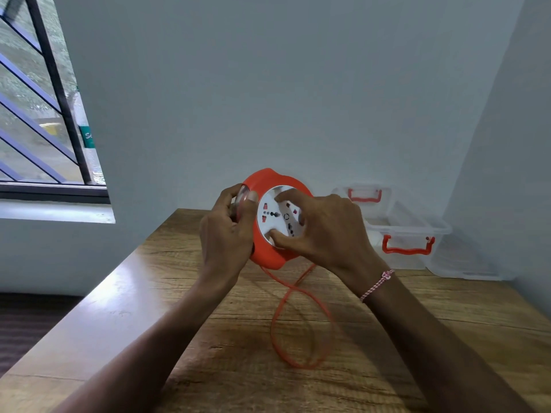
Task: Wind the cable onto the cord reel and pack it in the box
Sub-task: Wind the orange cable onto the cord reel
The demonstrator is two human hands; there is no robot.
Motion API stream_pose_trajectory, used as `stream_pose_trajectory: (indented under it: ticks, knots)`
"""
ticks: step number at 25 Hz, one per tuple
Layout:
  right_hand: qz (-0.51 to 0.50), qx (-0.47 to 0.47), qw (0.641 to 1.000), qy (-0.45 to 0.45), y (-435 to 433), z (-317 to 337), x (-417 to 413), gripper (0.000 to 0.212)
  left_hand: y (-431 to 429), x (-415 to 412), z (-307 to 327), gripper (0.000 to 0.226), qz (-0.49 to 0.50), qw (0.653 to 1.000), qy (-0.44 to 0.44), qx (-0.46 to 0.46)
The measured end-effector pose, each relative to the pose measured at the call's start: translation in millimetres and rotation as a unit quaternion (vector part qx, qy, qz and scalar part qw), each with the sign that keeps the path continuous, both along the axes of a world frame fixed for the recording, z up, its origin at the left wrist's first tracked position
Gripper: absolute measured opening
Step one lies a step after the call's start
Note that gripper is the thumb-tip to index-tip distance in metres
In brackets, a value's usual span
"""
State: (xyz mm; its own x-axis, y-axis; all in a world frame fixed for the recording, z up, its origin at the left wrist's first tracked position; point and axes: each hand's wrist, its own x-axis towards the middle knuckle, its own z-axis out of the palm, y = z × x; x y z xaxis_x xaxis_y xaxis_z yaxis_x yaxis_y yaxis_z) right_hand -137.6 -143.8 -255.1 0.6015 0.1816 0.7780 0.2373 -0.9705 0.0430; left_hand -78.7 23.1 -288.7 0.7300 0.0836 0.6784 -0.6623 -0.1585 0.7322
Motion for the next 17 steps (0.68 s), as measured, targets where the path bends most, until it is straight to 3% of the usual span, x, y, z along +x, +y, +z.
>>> stream_pose_trajectory:
  ticks: [4, 6, 10, 13, 17]
  knots:
    - [0.001, 0.177, 0.983, 0.049, 7, -10, 8, 0.073, 0, 0, -1, 0.042, -0.006, 1.000, 0.005, 0.019]
    - [0.003, 0.175, 0.983, 0.061, 4, -10, 10, 0.074, 2, 3, -3, 0.042, -0.008, 1.000, 0.020, 0.023]
    - [-0.010, -0.042, 0.998, 0.043, -9, -5, 6, 0.068, 5, 10, -2, 0.036, -0.002, 0.999, 0.045, 0.028]
    - [0.006, -0.197, 0.978, 0.069, -17, -5, 3, 0.067, 9, 15, -2, 0.037, -0.005, 0.998, 0.051, 0.034]
    - [-0.035, -0.274, 0.958, 0.074, -18, 2, -3, 0.079, 11, 17, 0, 0.032, -0.056, 0.996, 0.068, 0.025]
